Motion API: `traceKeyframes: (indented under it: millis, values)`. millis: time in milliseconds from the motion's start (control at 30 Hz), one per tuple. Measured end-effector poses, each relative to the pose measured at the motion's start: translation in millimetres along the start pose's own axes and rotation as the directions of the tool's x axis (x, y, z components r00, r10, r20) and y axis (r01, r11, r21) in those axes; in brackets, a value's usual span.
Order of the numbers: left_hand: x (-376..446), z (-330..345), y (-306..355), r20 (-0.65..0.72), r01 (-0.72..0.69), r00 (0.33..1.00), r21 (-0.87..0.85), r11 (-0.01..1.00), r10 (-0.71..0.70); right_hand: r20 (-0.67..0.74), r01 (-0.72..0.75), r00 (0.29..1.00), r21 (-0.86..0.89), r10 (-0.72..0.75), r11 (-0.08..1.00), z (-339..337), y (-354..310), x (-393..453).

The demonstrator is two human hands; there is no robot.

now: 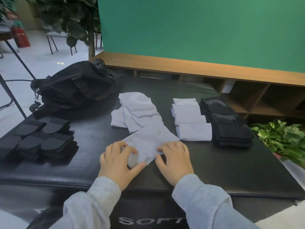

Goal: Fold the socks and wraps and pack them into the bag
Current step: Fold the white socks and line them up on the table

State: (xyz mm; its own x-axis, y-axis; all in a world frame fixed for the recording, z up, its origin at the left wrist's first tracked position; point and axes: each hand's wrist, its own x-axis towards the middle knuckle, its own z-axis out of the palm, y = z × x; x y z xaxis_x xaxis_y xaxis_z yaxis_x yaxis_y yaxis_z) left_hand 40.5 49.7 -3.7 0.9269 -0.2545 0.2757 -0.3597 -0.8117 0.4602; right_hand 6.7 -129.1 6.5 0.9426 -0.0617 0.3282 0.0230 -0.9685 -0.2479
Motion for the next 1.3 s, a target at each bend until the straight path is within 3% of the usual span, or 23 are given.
traceKeyframes:
  millis: [267,333,433,500,567,633,800,900,1000,1100,1200,1300]
  values:
    - [2,-18,-4,0.010,0.339,0.941,-0.014,0.941,-0.339,-0.133,0.335,0.934,0.011,-0.331,0.942,1,-1,-8]
    - [8,-19,-5,0.039,0.349,0.935,0.072,0.934,-0.352,-0.197,0.319,0.929,0.003,-0.312,0.948,0,-1,-9]
    - [14,-21,-4,0.057,0.343,0.937,0.062,0.937,-0.346,-0.256,0.102,0.962,-0.003,-0.099,0.995,2,-1,-9]
    - [16,-23,-2,0.076,0.332,0.941,-0.006,0.943,-0.331,-0.228,-0.055,0.973,-0.032,0.046,0.998,4,-1,-6]
    - [16,-23,-1,0.073,0.314,0.948,-0.048,0.948,-0.310,-0.107,-0.129,0.987,-0.062,0.121,0.990,1,-2,-5]
    - [16,-21,-3,0.064,0.291,0.956,-0.122,0.949,-0.285,-0.006,-0.139,0.990,-0.083,0.139,0.987,-1,-1,-4]
    - [14,-22,-5,0.113,0.143,0.988,-0.380,0.914,-0.107,0.047,-0.164,0.984,-0.160,0.174,0.973,-18,-11,9]
    - [21,-28,-5,0.105,0.086,0.993,-0.436,0.896,-0.044,0.114,-0.235,0.966,0.022,0.231,0.972,-32,-15,24]
    - [31,-34,-2,0.134,0.052,0.991,-0.457,0.888,0.011,0.118,-0.217,0.974,0.221,0.195,0.951,-37,-15,38]
    - [41,-37,0,0.120,0.011,0.992,-0.451,0.892,0.048,0.269,-0.257,0.951,0.421,0.151,0.870,-38,-12,48]
    - [52,-38,8,0.051,-0.092,0.991,-0.438,0.895,0.126,0.340,-0.285,0.932,0.476,0.125,0.832,-33,-7,54]
    - [59,-39,15,-0.019,-0.221,0.974,-0.308,0.925,0.226,0.291,-0.247,0.949,0.457,0.118,0.855,-29,-2,58]
